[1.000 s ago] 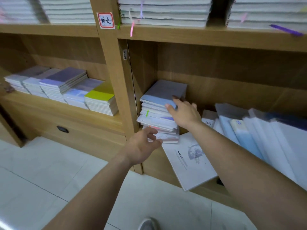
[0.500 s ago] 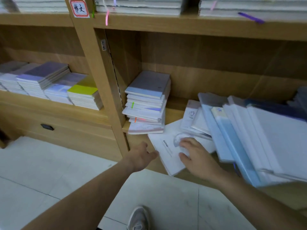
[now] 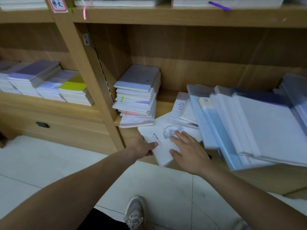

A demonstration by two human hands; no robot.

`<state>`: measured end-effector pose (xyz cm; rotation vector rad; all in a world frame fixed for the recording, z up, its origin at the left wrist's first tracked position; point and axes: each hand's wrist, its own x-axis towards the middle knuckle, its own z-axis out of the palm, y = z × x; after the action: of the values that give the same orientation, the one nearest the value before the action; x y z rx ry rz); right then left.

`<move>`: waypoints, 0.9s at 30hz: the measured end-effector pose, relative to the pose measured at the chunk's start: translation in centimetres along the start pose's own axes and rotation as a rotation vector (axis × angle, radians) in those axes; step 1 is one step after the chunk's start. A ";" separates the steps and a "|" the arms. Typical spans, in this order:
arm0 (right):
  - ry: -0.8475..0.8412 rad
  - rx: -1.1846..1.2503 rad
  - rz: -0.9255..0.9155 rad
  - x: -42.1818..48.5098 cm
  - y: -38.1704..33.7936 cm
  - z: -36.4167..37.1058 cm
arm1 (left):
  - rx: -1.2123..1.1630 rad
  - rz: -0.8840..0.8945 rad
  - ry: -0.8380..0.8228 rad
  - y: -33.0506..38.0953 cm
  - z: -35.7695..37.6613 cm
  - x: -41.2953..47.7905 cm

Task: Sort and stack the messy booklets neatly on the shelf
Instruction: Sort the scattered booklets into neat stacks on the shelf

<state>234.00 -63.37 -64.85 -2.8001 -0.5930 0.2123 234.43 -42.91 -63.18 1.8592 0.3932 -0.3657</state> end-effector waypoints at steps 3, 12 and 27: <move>-0.036 -0.018 -0.026 0.1 -0.2 -0.4 | 0.020 0.008 -0.068 -1.1 0.7 -1.7; -0.031 -0.020 -0.044 0.0 -0.3 0.1 | 0.475 0.031 0.104 -2.3 -3.4 -0.8; -0.058 -0.011 -0.093 -0.5 0.8 0.4 | 0.457 0.102 0.084 -1.6 -2.9 2.2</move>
<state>233.82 -64.21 -65.41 -2.7771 -0.7376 0.2730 235.90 -39.50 -64.62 2.3370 0.2840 -0.3267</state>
